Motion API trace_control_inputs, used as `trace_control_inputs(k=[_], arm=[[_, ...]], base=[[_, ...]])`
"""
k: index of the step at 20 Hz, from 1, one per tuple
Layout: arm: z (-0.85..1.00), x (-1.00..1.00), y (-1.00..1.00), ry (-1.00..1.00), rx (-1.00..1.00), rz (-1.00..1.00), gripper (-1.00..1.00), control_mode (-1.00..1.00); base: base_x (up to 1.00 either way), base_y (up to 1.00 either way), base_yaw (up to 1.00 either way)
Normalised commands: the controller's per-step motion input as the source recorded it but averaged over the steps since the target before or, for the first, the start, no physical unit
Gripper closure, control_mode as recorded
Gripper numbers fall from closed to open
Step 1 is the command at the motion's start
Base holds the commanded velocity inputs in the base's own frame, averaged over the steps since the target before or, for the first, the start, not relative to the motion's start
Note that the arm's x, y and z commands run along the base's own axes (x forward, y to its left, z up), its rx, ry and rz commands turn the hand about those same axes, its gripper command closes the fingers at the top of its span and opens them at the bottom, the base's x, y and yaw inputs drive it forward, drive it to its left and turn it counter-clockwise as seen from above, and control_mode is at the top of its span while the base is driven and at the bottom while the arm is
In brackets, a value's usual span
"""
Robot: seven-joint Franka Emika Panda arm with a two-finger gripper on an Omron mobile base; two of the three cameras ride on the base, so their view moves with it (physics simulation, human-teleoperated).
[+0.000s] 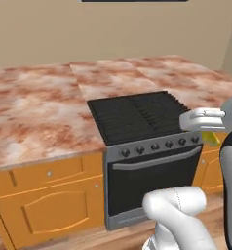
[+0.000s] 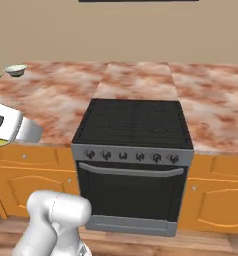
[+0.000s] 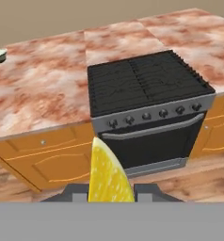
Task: There is a bowl on the dining counter. Grab a lemon wedge from the fridge and place it in the bowl. Then get the liquor bottle and glass cup from the cabinet and place them next to the bowl.
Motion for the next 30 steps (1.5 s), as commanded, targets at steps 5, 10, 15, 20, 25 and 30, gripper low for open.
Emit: trace_control_inputs(k=[5, 10, 15, 20, 25, 30], arm=[[0.0, 0.0, 0.0, 0.0, 0.0, 0.0, 1.0, 1.0], [0.0, 0.0, 0.0, 0.0, 0.0, 0.0, 1.0, 1.0], [0.0, 0.0, 0.0, 0.0, 0.0, 0.0, 1.0, 1.0], [0.0, 0.0, 0.0, 0.0, 0.0, 0.0, 1.0, 1.0], [0.0, 0.0, 0.0, 0.0, 0.0, 0.0, 1.0, 1.0], [0.0, 0.0, 0.0, 0.0, 0.0, 0.0, 1.0, 1.0]], base=[[0.32, 0.44, 0.46], [0.27, 0.99, 0.07], [0.29, 1.0, 0.0], [0.36, 1.0, 0.0], [0.52, 1.0, 0.0], [0.69, 1.0, 0.0]])
